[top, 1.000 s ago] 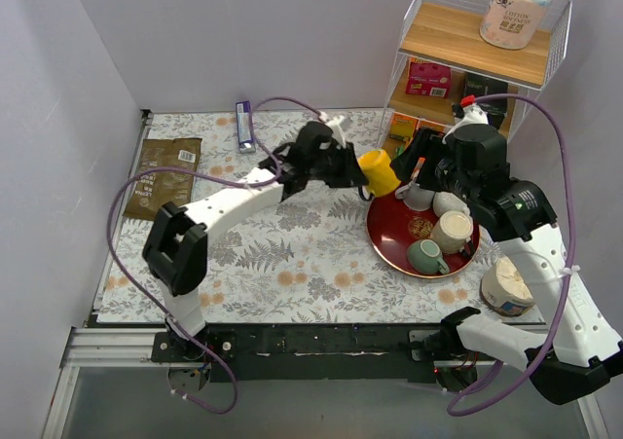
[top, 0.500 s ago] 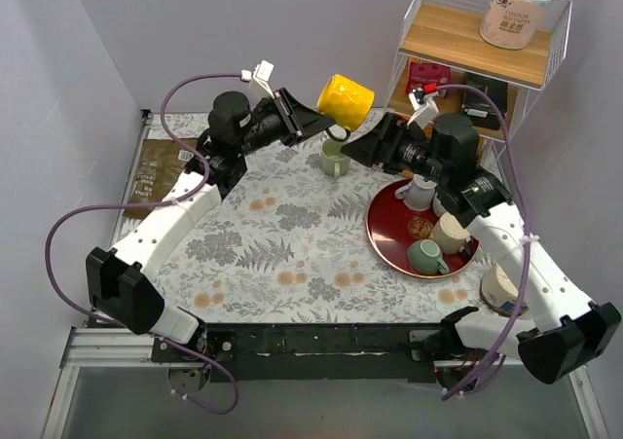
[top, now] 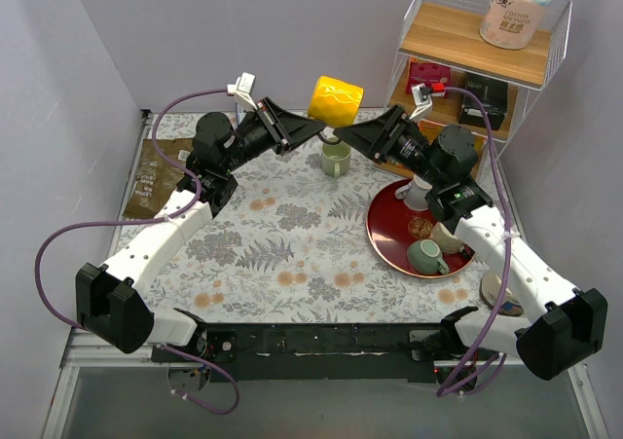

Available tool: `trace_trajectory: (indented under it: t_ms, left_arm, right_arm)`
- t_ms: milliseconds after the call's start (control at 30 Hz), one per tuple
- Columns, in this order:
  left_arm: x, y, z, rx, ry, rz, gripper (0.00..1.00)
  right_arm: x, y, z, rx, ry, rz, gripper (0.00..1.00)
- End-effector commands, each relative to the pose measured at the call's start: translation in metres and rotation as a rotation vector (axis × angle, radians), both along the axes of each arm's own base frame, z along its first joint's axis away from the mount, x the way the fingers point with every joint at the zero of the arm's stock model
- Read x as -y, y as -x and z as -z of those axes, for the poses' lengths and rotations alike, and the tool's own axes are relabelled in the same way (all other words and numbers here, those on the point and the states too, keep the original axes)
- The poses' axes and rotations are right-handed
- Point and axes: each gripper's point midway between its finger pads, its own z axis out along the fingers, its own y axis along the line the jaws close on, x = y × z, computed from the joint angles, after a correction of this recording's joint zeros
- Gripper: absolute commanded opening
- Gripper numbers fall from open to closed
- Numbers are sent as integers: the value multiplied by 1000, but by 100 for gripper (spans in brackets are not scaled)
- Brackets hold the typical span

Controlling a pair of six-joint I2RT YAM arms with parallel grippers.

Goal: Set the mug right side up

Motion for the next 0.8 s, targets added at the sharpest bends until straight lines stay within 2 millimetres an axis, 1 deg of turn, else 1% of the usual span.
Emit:
trace_trajectory:
  t_ms: [0, 167, 200, 233, 267, 300, 333, 433, 467, 533, 567, 733, 767]
  left_arm:
    - [-16, 27, -65, 179, 154, -5, 0]
    - [-18, 30, -69, 191, 179, -2, 0]
    - [-18, 30, -65, 186, 179, 2, 0]
    - [-18, 31, -66, 183, 190, 8, 0]
    - [-18, 31, -65, 179, 196, 10, 0]
    - [-17, 32, -63, 174, 199, 15, 0]
    - [-18, 33, -64, 183, 209, 21, 0]
    - [-17, 34, -61, 167, 223, 34, 0]
    - [-17, 34, -61, 167, 221, 34, 0]
    - [-17, 34, -59, 167, 221, 37, 0]
    - [-16, 36, -59, 170, 222, 42, 0]
    - [-15, 38, -57, 173, 226, 65, 0]
    - [-14, 38, -52, 164, 223, 68, 0]
  right_arm:
    - [-2, 18, -52, 165, -125, -57, 76]
    - [-9, 16, -48, 145, -121, -83, 75]
    - [-11, 16, -48, 142, -122, -85, 75]
    - [-11, 16, -48, 139, -125, -85, 73]
    - [-13, 15, -46, 136, -126, -85, 70]
    - [-14, 18, -51, 147, -149, -96, 69]
    - [-16, 18, -46, 137, -157, -99, 68]
    - [-18, 19, -47, 131, -186, -111, 65]
    - [-19, 16, -45, 123, -189, -106, 63]
    - [-19, 17, -48, 133, -196, -112, 63]
    - [-22, 16, -48, 129, -193, -119, 59]
    - [-23, 14, -47, 117, -215, -126, 56]
    - [-25, 13, -46, 111, -214, -133, 54]
